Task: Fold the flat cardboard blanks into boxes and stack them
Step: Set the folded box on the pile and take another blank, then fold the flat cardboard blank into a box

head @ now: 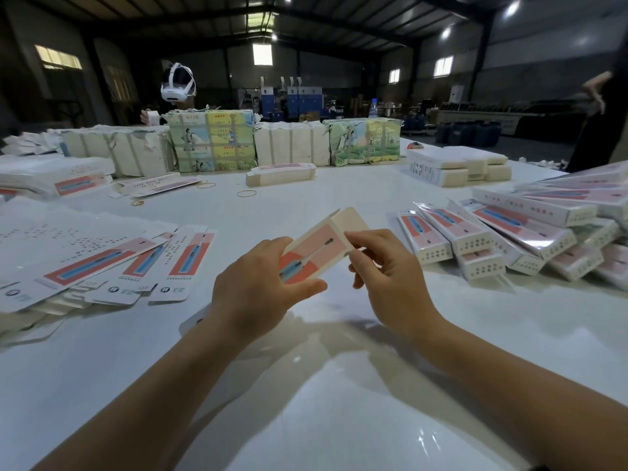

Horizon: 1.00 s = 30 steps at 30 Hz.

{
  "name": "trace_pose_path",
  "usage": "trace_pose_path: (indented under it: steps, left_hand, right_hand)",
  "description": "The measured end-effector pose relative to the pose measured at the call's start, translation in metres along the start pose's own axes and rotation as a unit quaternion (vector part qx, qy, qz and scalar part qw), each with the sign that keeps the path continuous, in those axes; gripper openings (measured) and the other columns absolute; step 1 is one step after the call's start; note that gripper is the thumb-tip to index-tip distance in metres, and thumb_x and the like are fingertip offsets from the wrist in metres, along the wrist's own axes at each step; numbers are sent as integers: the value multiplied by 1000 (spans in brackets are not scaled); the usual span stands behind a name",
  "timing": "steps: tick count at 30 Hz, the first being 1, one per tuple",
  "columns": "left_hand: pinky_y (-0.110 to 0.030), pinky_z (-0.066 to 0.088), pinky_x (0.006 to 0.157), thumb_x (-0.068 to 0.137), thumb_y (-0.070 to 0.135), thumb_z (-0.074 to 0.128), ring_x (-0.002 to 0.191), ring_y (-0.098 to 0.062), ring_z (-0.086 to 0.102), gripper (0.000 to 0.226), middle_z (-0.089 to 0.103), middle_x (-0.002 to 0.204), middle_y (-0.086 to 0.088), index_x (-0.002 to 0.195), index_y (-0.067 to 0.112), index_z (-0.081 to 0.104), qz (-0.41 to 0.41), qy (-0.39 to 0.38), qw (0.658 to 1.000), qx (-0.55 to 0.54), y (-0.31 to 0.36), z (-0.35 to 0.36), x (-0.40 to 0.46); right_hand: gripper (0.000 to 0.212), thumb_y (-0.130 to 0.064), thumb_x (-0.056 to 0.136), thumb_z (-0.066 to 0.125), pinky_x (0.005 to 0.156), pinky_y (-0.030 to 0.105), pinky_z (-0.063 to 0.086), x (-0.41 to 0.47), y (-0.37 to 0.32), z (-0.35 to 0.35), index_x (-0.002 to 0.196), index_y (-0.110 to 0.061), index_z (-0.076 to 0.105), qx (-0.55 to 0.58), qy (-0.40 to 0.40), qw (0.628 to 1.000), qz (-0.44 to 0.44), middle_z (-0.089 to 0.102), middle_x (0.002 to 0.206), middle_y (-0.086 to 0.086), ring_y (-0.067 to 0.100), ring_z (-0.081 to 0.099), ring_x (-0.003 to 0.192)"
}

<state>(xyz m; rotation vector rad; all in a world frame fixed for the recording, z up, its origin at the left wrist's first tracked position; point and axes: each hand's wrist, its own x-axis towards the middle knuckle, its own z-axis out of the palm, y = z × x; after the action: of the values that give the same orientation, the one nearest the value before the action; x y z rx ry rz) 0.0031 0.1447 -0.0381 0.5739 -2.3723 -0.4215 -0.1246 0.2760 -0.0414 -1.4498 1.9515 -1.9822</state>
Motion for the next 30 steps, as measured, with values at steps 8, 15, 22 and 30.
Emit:
trace_pose_path:
  steps: [8,15,22,30]
  left_hand:
    - [-24,54,68,62,74,45,81,-14,60,71,59,112,10,120,32,51,20,-38,999,31,1,-1,-3]
    - [-14,45,61,62,75,45,78,-12,58,73,59,111,12,121,32,49,34,-43,998,41,0,1,-3]
    - [-22,52,69,60,76,40,82,-13,58,79,59,112,9,122,28,50,34,-38,996,67,3,4,-5]
    - [-24,52,69,74,67,55,82,-13,59,57,58,106,12,117,31,50,9,-30,999,26,6,3,-2]
  right_hand:
    - [60,-8,95,52,59,22,52,1,8,-3,146,-30,28,5,-48,998,51,52,79,-4,14,55,67]
    - [33,-4,90,56,50,26,49,6,6,-7,119,-20,59,6,-46,997,55,61,79,2,13,54,61]
    - [40,-2,90,49,58,11,40,3,4,-6,90,-40,63,-22,-68,997,40,63,79,-18,1,54,63]
    - [83,-34,79,75,98,24,36,12,4,-12,147,-31,28,-153,36,986,48,30,132,-7,7,37,117]
